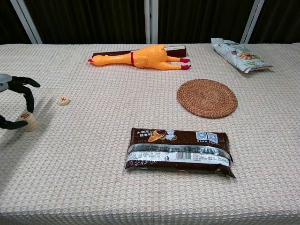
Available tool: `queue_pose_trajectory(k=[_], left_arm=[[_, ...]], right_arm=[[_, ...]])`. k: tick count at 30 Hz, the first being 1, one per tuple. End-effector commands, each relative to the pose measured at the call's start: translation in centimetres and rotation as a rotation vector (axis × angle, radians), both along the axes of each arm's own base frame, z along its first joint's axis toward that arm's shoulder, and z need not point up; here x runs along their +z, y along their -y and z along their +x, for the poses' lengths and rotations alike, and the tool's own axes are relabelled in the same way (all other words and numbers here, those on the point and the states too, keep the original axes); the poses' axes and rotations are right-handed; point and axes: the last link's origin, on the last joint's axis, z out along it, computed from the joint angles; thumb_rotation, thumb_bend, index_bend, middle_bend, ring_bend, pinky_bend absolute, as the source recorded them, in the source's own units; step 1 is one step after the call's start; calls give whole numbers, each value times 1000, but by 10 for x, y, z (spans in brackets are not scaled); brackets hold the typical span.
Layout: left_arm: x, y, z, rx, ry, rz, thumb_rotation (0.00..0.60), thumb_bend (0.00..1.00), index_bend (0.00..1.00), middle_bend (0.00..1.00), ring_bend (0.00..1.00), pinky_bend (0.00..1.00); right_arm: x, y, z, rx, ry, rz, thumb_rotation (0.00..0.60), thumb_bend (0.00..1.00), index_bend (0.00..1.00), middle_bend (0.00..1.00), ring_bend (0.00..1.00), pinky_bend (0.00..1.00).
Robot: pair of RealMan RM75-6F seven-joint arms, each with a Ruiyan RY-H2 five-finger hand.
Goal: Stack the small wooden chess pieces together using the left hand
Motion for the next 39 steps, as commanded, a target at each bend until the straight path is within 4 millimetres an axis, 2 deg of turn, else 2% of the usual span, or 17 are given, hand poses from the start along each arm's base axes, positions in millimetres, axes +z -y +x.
queue_pose_trajectory(k=[1, 18, 20, 24, 28, 31, 33, 39], left_arm=[[0, 0, -1, 5, -4, 0, 600, 276, 474, 67, 0, 0], [6, 2, 0, 7, 14, -6, 600, 275, 388, 57, 0, 0], [10, 2, 6, 0, 39, 5, 600, 276, 386, 56, 0, 0], [23, -3, 31, -33, 102, 22, 600, 274, 383, 54, 0, 0], [28, -11, 55, -61, 81, 24, 600, 274, 381, 54, 0, 0], [21, -24, 69, -79, 46, 44, 600, 268, 380, 57, 0, 0], [9, -36, 73, -77, 15, 54, 600, 265, 380, 58, 0, 0], [-22, -65, 71, -13, -57, 62, 600, 256, 369, 59, 0, 0]], right_arm=[[0, 0, 0, 0, 0, 0, 600, 264, 0, 0, 0, 0], [-1, 1, 0, -4, -1, -1, 600, 265, 0, 0, 0, 0], [-1, 1, 0, -3, -1, -2, 600, 265, 0, 0, 0, 0], [-1, 1, 0, -5, 0, -1, 600, 264, 0, 0, 0, 0], [-1, 2, 0, -7, 0, 3, 600, 264, 0, 0, 0, 0], [-2, 3, -1, -12, 2, 8, 600, 264, 0, 0, 0, 0], [-1, 3, -2, -13, 4, 9, 600, 264, 0, 0, 0, 0], [5, 2, -4, -12, 20, -6, 600, 264, 0, 0, 0, 0]])
